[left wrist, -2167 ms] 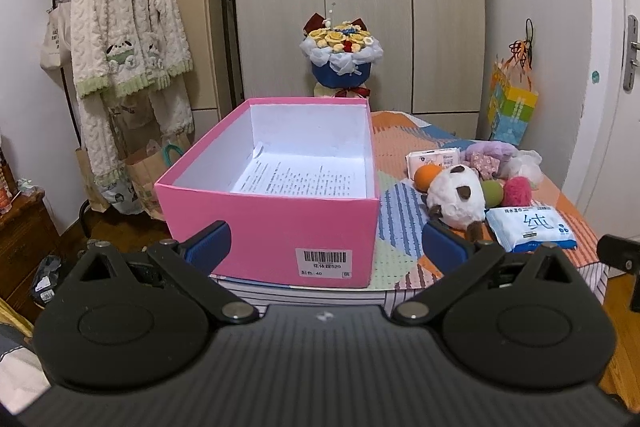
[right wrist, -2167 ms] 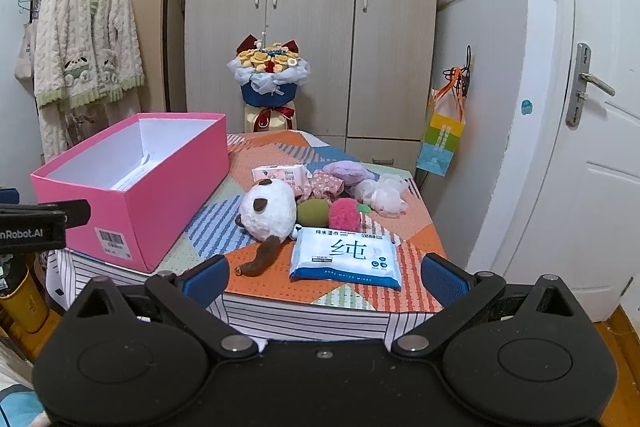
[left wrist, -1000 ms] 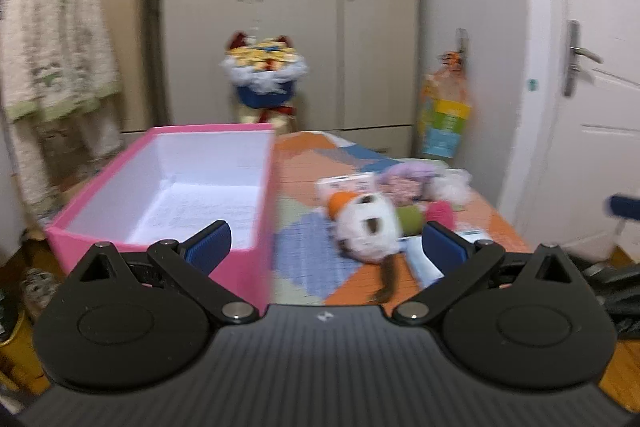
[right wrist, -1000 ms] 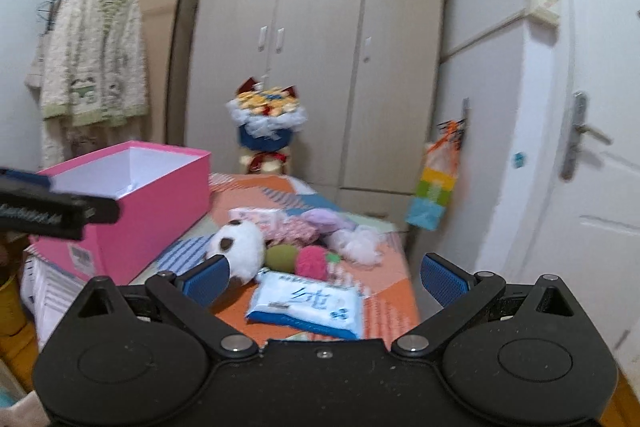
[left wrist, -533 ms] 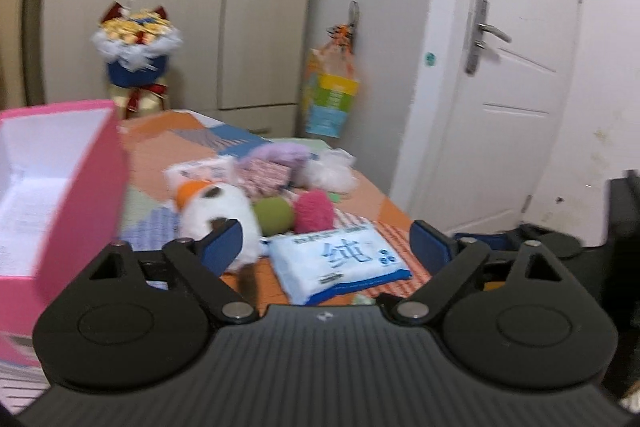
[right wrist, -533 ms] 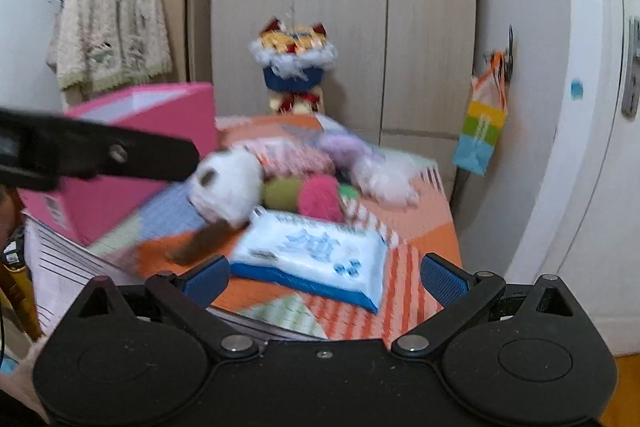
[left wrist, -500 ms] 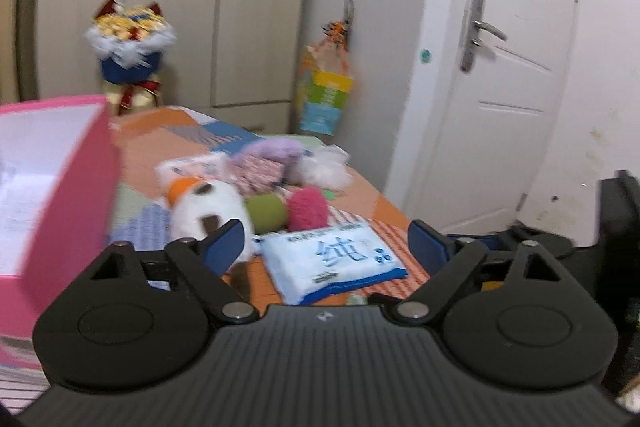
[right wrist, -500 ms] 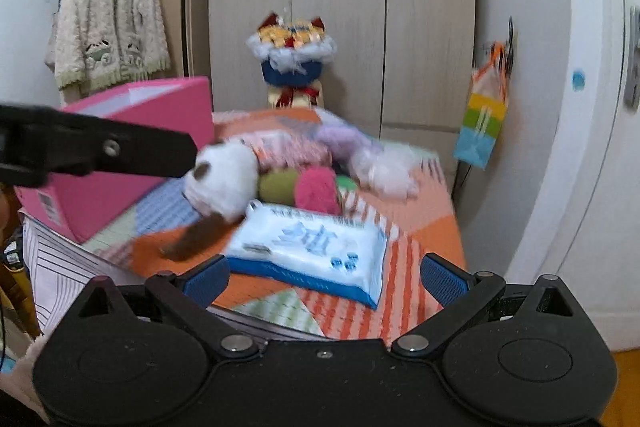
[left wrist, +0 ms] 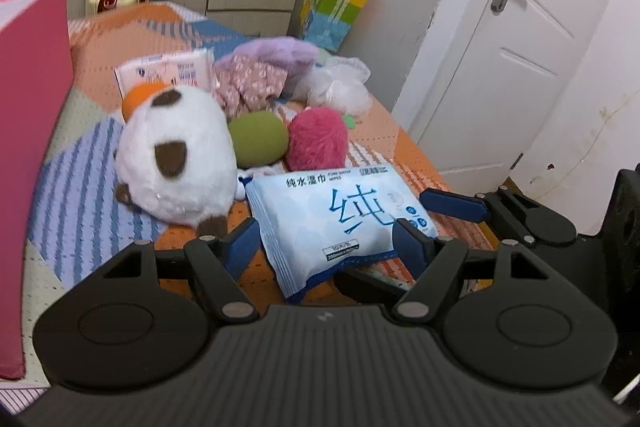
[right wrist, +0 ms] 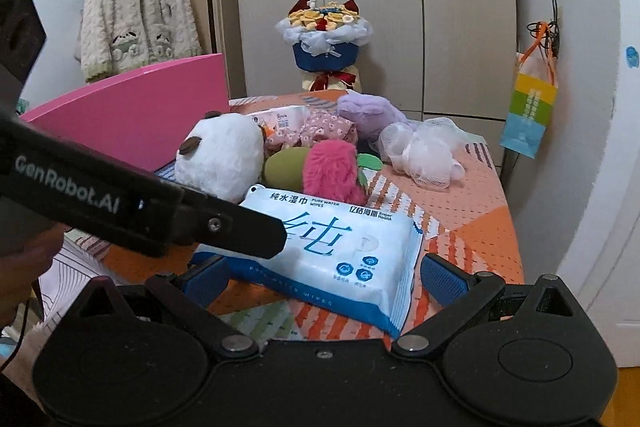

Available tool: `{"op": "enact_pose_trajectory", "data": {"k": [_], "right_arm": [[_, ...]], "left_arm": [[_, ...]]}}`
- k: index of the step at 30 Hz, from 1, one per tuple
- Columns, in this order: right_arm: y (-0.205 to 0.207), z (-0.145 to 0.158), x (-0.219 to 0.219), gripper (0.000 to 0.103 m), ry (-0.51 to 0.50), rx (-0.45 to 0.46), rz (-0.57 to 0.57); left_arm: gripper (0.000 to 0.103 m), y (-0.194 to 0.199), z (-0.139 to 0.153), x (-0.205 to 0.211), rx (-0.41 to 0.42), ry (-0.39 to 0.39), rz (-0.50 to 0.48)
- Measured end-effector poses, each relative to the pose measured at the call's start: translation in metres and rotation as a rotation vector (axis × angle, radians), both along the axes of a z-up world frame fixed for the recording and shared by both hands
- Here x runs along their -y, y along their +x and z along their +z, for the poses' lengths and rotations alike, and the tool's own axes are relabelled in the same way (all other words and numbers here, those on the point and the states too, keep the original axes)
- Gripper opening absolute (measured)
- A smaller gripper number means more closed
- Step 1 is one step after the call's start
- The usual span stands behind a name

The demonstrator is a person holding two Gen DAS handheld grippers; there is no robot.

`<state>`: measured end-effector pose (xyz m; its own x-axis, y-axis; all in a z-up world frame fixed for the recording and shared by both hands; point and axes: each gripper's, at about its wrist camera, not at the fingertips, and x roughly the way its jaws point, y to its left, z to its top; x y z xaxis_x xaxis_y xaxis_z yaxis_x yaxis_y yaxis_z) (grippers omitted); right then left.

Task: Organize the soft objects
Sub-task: 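Move the left tool to the wet-wipes pack and close on it, then lift the wet-wipes pack with the left tool and carry it over the pink box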

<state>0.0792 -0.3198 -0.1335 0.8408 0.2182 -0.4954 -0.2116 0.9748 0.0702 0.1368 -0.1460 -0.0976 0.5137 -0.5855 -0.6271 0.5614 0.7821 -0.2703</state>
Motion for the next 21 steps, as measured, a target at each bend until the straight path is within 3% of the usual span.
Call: {"op": "enact_pose_trajectory", "data": {"k": [2, 8, 17, 21], "right_arm": [[0.003, -0.004, 0.003, 0.103, 0.014, -0.011, 0.001], [0.001, -0.007, -0.003, 0.101, -0.012, -0.013, 0.02], [-0.013, -0.002, -0.004, 0.074, 0.018, 0.001, 0.01], [-0.018, 0.001, -0.005, 0.072, 0.04, -0.007, -0.007]], "left_arm": [[0.064, 0.001, -0.003, 0.002, -0.007, 0.01, -0.001], [0.055, 0.008, -0.008, -0.002, -0.037, -0.035, -0.002], [0.052, -0.005, -0.001, -0.003, -0.001, -0.044, -0.003], [0.052, -0.016, 0.004, -0.002, 0.041, -0.027, -0.012]]}}
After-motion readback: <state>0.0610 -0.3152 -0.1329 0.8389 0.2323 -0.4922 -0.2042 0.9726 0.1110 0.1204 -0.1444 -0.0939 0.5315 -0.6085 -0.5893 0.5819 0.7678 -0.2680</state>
